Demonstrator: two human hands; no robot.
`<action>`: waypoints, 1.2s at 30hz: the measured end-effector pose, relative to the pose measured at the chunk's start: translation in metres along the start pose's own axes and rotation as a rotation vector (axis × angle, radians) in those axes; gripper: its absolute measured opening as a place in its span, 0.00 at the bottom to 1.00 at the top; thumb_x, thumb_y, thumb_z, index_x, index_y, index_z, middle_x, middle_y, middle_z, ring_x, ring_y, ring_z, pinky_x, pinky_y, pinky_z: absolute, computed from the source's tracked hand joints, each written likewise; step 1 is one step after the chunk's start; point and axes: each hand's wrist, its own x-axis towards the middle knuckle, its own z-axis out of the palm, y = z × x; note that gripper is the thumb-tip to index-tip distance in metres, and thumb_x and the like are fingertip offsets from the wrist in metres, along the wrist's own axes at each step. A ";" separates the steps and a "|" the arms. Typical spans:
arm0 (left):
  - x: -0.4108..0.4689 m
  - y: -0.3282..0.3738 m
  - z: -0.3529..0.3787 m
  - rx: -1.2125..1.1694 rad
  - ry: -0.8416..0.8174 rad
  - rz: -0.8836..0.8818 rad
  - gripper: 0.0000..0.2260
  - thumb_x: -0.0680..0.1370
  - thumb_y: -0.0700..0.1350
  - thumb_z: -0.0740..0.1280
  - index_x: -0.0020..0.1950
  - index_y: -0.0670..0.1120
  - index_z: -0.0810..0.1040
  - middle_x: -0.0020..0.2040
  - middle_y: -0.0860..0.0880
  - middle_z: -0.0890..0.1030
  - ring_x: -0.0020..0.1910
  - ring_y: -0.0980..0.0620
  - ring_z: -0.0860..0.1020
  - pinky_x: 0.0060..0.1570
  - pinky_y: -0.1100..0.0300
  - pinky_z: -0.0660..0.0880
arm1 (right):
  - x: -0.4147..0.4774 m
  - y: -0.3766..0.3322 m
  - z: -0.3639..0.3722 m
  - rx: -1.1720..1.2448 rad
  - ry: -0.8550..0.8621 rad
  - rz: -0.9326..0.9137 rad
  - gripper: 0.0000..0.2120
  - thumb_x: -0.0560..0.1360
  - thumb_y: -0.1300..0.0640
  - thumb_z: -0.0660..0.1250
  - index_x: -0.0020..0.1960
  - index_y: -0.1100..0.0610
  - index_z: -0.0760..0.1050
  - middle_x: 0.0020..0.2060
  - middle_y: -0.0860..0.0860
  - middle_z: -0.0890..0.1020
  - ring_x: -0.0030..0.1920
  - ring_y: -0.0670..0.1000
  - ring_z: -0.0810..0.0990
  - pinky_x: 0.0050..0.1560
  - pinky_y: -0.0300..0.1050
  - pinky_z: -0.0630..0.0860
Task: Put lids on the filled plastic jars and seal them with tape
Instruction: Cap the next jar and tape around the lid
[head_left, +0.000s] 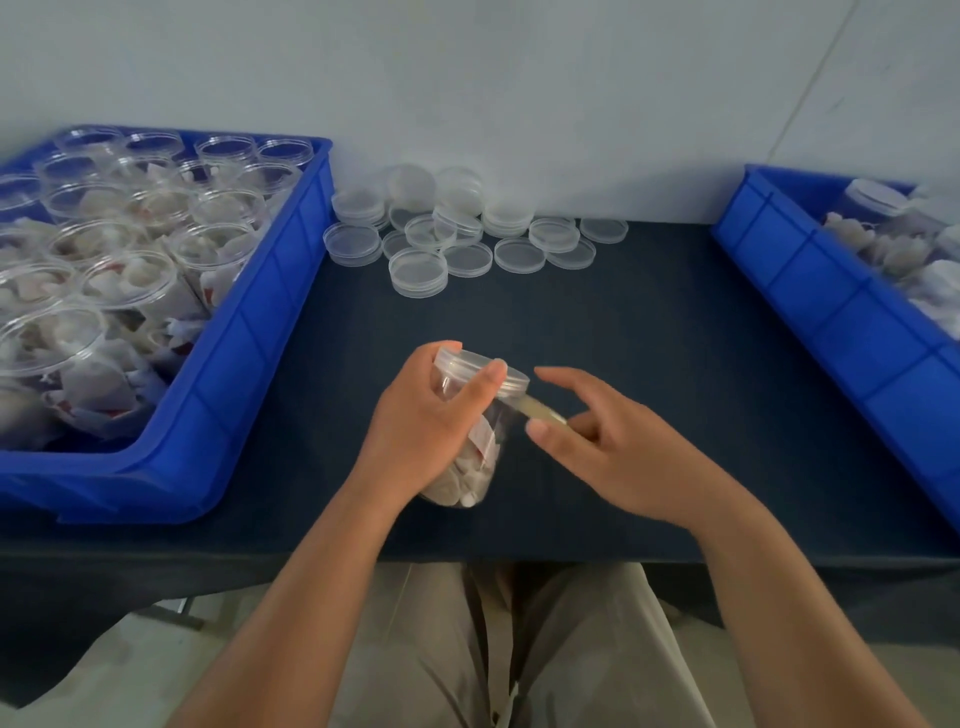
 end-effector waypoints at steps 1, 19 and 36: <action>0.002 0.000 -0.001 -0.002 -0.007 -0.008 0.35 0.68 0.80 0.61 0.69 0.62 0.74 0.54 0.75 0.77 0.53 0.75 0.76 0.47 0.67 0.71 | -0.003 0.003 -0.004 -0.006 -0.008 -0.002 0.29 0.75 0.23 0.56 0.73 0.29 0.62 0.36 0.47 0.82 0.35 0.45 0.80 0.35 0.40 0.77; 0.017 -0.024 -0.012 -0.310 -0.311 -0.025 0.32 0.75 0.78 0.58 0.63 0.58 0.85 0.59 0.56 0.87 0.58 0.56 0.85 0.61 0.54 0.80 | 0.023 -0.001 0.008 -0.052 -0.002 -0.040 0.23 0.80 0.27 0.54 0.74 0.28 0.64 0.49 0.24 0.78 0.48 0.31 0.78 0.44 0.35 0.71; -0.001 -0.001 -0.003 0.037 0.035 -0.006 0.40 0.66 0.79 0.64 0.73 0.61 0.72 0.52 0.74 0.79 0.52 0.79 0.74 0.46 0.69 0.70 | 0.000 -0.005 0.003 -0.073 0.017 0.004 0.35 0.75 0.24 0.52 0.79 0.34 0.57 0.35 0.44 0.82 0.35 0.40 0.81 0.33 0.37 0.75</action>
